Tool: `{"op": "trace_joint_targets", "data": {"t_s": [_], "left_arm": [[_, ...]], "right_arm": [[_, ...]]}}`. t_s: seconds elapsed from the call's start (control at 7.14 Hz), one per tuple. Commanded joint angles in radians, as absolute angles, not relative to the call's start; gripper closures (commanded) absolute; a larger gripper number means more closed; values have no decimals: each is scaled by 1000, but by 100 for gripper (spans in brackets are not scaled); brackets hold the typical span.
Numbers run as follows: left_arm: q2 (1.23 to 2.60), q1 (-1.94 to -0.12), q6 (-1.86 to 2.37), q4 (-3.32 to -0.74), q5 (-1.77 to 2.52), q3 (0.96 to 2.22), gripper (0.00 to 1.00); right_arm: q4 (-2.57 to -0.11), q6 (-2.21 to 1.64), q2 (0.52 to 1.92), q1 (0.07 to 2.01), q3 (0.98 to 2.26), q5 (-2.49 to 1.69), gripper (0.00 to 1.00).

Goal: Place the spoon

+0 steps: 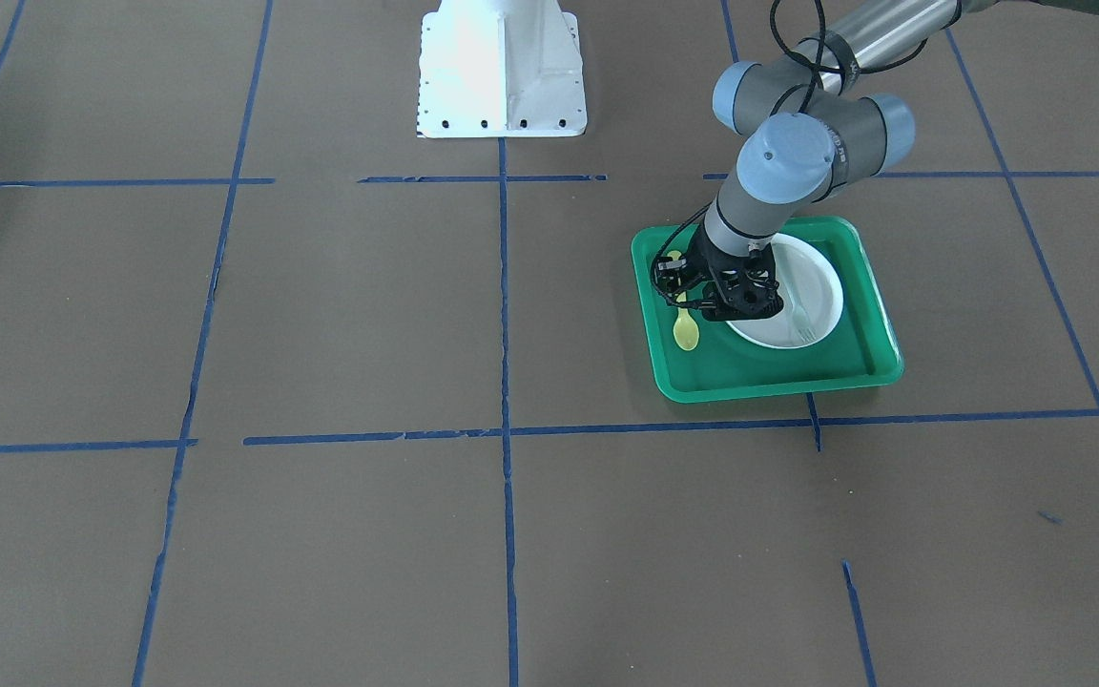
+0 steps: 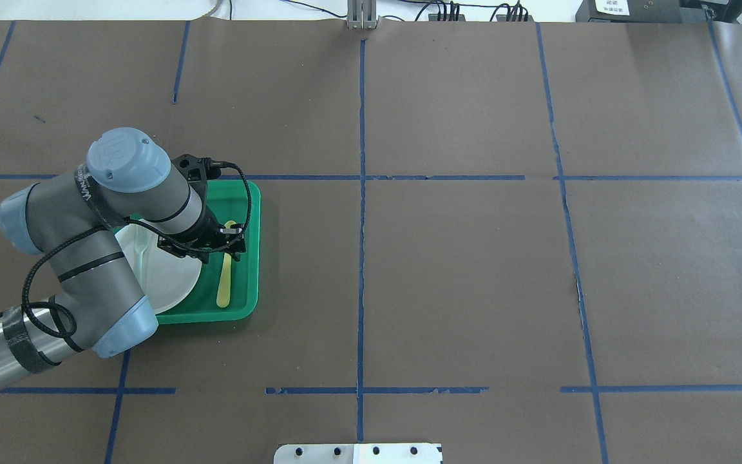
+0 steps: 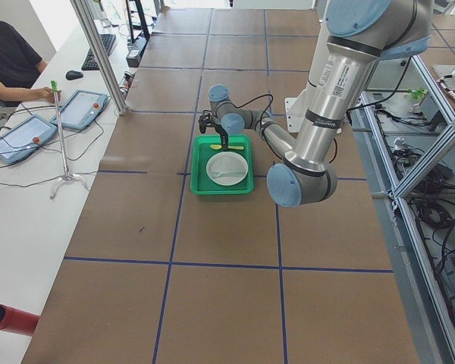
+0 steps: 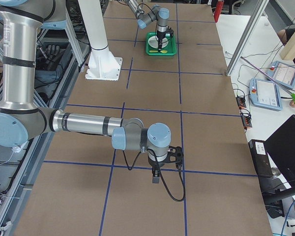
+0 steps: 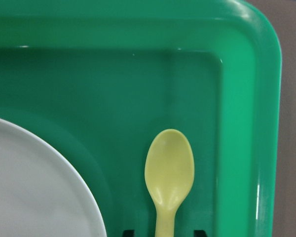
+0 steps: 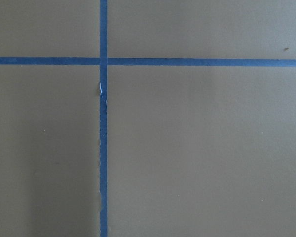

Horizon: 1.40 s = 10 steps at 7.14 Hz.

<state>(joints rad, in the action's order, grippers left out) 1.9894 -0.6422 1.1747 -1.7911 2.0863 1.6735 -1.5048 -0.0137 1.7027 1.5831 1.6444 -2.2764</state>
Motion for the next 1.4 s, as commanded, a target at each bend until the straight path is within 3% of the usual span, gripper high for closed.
{"op": "trace_joint_targets", "data": {"t_s": [0.0, 0.14, 0.28, 0.56, 0.98, 1.26], "left_arm": [[1988, -684, 1169, -1780, 2091, 1731, 37], [1982, -719, 1167, -1749, 2095, 1791, 27], [1971, -748, 1145, -1699, 2097, 1851, 0], [1971, -851, 1033, -1611, 2095, 1951, 0], [1959, -1056, 687, -1565, 2095, 1950, 0], [1841, -1188, 382, -1565, 2144, 1941, 0]], "right_arm": [[-1503, -14, 1703, 1583, 1644, -2276, 0], [-1505, -12, 1703, 1583, 1644, -2276, 0], [-1505, -14, 1703, 1583, 1644, -2276, 0], [-1505, -14, 1703, 1583, 1644, -2276, 0], [-1505, -14, 1703, 1583, 1644, -2276, 0], [-1505, -14, 1703, 1583, 1644, -2276, 0]]}}
